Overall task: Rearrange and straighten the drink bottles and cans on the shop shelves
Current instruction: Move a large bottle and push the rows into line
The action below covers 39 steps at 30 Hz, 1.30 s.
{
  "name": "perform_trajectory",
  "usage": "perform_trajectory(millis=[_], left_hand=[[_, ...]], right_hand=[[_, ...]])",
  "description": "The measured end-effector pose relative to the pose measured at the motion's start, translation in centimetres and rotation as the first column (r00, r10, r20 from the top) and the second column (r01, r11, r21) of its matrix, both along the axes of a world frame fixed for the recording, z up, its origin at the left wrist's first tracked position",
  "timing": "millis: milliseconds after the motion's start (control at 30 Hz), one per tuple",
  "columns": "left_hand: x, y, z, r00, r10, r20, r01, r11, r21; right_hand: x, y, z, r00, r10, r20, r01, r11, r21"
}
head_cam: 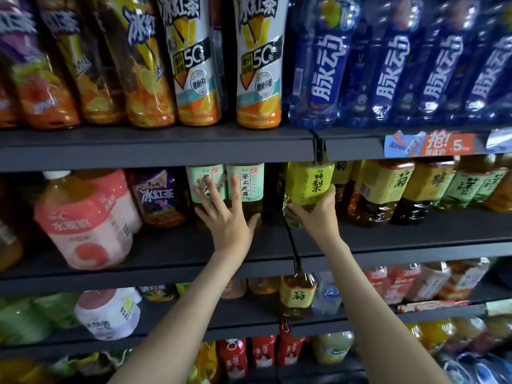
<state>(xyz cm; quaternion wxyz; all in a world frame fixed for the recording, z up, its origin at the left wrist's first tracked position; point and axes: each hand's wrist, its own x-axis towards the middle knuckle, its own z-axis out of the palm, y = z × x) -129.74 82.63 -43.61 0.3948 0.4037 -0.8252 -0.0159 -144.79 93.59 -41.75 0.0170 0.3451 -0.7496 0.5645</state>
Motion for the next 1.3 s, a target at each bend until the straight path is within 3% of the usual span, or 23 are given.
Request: perform_trajectory(millis=[200,300,467,533,733,867,1000,1133,1300], left_hand=[[0.0,1.5,0.3,0.996,-0.042,0.077,0.034,0.994,0.099],[0.5,3.6,0.1,0.981,-0.130,0.144,0.104,0.978,0.180],[2.4,7.7,-0.6,0.924,-0.257,0.282,0.156,0.930,0.334],[3.3,9.7,-0.7,0.901,-0.293,0.320,0.169,0.916,0.363],[5.9,15.2,-2.8,0.879,-0.430,0.207,0.331,0.862,0.385],[6.6,15.1,-7.5,0.871,-0.393,0.294,0.238,0.862,0.447],[5.2,13.1,-13.3,0.881,-0.333,0.336,0.132,0.855,0.501],[4.2,11.7,-18.4,0.906,-0.343,0.249,0.180,0.843,0.507],[5.6,10.9,-21.0,0.925,-0.361,0.120,0.256,0.824,0.505]], right_hand=[[-1.5,0.2,0.9,0.994,0.051,0.092,-0.061,0.992,0.106],[0.4,2.1,0.8,0.984,-0.007,0.176,-0.026,0.982,0.186],[5.2,7.2,-1.2,0.993,-0.055,0.104,0.033,0.978,0.204],[6.9,9.4,-1.9,0.986,-0.073,0.147,0.040,0.975,0.218],[10.2,15.1,-5.3,0.936,-0.199,0.291,0.116,0.954,0.278],[11.1,15.4,-11.0,0.889,-0.254,0.380,0.123,0.934,0.336],[10.5,10.7,-16.1,0.890,-0.253,0.380,0.147,0.947,0.286],[9.6,4.8,-19.3,0.872,-0.297,0.388,0.294,0.953,0.069],[9.0,2.3,-21.1,0.861,-0.415,0.293,0.418,0.907,0.054]])
